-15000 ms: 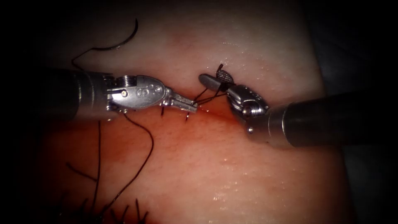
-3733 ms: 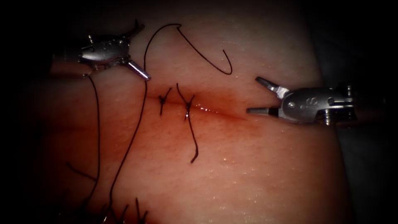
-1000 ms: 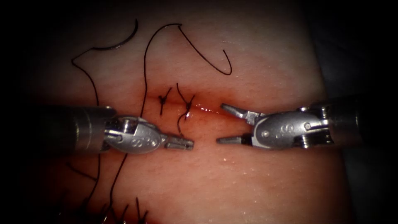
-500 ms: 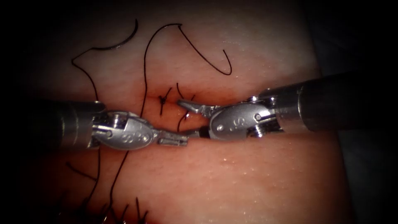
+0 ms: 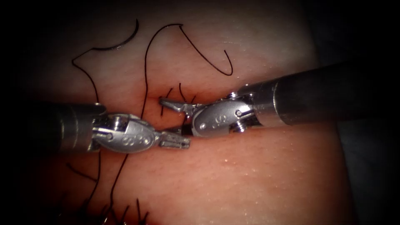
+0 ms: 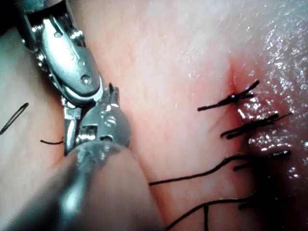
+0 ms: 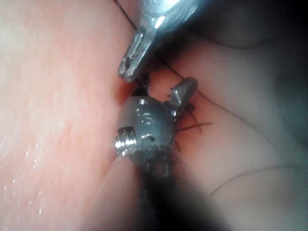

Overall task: Wound Closure
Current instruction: Cut the suture with the right gripper.

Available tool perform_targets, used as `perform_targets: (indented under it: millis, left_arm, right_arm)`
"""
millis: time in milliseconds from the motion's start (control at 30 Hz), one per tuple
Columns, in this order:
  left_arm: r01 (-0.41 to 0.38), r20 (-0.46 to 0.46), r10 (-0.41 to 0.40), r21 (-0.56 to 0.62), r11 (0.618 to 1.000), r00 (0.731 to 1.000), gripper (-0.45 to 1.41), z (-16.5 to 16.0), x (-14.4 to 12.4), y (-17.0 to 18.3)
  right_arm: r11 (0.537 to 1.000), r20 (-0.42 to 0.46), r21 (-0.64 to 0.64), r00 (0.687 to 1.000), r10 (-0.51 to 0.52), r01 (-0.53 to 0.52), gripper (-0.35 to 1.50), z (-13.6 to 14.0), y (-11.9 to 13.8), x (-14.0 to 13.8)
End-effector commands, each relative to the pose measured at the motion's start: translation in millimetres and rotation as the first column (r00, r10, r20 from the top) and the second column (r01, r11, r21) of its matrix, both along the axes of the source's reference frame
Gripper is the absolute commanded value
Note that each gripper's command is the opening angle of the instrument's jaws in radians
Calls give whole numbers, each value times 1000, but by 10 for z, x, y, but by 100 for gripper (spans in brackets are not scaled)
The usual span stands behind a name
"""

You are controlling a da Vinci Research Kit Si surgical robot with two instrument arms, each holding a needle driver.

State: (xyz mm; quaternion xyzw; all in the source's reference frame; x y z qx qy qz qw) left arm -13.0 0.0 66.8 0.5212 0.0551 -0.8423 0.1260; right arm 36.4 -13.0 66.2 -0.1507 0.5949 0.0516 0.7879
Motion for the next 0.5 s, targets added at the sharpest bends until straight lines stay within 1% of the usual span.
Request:
perform_targets:
  millis: [33,133,300,400,467,500]
  left_arm:
    - [1,1,-1,0,1000,1000,-45,5,-5,0]
    - [1,0,-1,0,1000,1000,-45,5,-6,0]
    - [2,-1,-2,-2,1000,1000,-45,5,-8,-2]
    - [1,-1,-1,-4,1000,1000,-45,6,-8,-4]
    - [1,-1,-1,-4,1000,1000,-45,6,-8,-4]
    - [1,-1,-1,-5,1000,1000,-45,6,-8,-4]
  right_arm:
    - [1000,2,-2,1000,2,-2,133,6,-3,8]
    - [1000,4,-1,1000,5,-5,131,5,-3,8]
    - [1000,-1,-7,1000,14,-14,123,5,2,10]
    - [1000,2,-16,1000,18,-18,113,9,3,10]
    - [1000,13,-28,1000,14,-13,83,14,2,10]
    - [999,19,-33,1000,9,-8,56,16,3,10]
